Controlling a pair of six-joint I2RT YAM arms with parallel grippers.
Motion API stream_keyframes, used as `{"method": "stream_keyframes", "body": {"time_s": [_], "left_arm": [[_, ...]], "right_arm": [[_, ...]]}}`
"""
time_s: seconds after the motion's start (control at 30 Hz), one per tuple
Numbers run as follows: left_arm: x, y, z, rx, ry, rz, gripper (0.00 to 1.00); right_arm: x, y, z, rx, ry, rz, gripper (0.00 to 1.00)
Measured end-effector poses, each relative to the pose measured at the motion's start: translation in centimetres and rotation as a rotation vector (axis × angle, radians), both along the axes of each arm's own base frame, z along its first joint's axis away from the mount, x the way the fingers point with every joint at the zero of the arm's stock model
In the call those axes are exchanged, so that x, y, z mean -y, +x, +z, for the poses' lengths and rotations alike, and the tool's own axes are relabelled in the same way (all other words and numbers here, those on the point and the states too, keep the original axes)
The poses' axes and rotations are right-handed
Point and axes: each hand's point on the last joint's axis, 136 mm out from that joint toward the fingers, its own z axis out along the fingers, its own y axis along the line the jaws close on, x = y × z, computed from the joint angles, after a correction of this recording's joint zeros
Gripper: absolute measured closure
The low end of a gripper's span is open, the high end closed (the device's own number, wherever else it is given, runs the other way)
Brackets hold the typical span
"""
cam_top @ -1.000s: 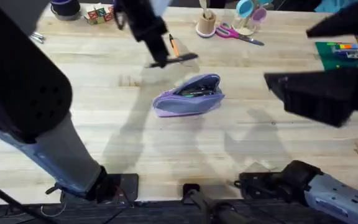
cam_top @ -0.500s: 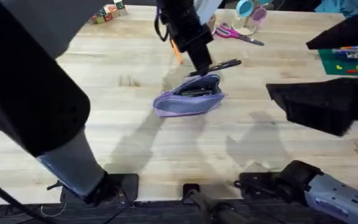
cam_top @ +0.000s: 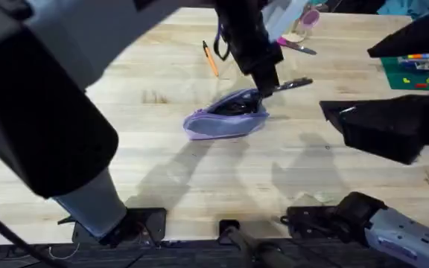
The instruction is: Unzip the bag, pick up the pens from the table one at a time and place them inside, then zip the bag closed.
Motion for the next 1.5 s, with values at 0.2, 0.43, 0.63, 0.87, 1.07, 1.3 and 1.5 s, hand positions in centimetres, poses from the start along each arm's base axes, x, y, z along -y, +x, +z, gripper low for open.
{"method": "stream_keyframes", "body": {"time_s": [0.2, 0.43, 0.63, 0.87, 1.07, 1.3, 1.5], "left_arm": [[0.0, -0.2, -3.2, -0.016, 0.044, 0.025, 0.958], [-2.2, -0.5, -5.7, -0.022, 0.165, 0.054, 0.958], [-4.7, -2.2, -8.6, -0.078, 0.285, 0.055, 0.958], [-5.8, -2.7, -9.4, -0.09, 0.337, 0.054, 0.958], [-5.7, -2.1, -9.5, -0.057, 0.339, 0.059, 0.45], [-5.9, -1.4, -9.7, -0.025, 0.354, 0.067, 0.007], [-5.9, -1.4, -9.7, -0.024, 0.353, 0.068, 0.007]], "right_arm": [[0.0, 0.0, 0.0, 0.003, -0.005, 0.006, 0.005], [0.0, 0.0, 0.0, 0.006, -0.01, 0.01, 0.004], [0.0, 0.0, 0.0, 0.009, -0.014, 0.012, 0.006], [0.0, 0.1, 0.1, 0.016, -0.011, 0.013, 0.005], [-0.1, 0.2, 0.3, 0.023, -0.007, 0.014, 0.005], [-0.2, 0.5, 0.5, 0.035, 0.002, 0.013, 0.006], [-0.3, 0.5, 0.5, 0.035, 0.002, 0.013, 0.005]]}}
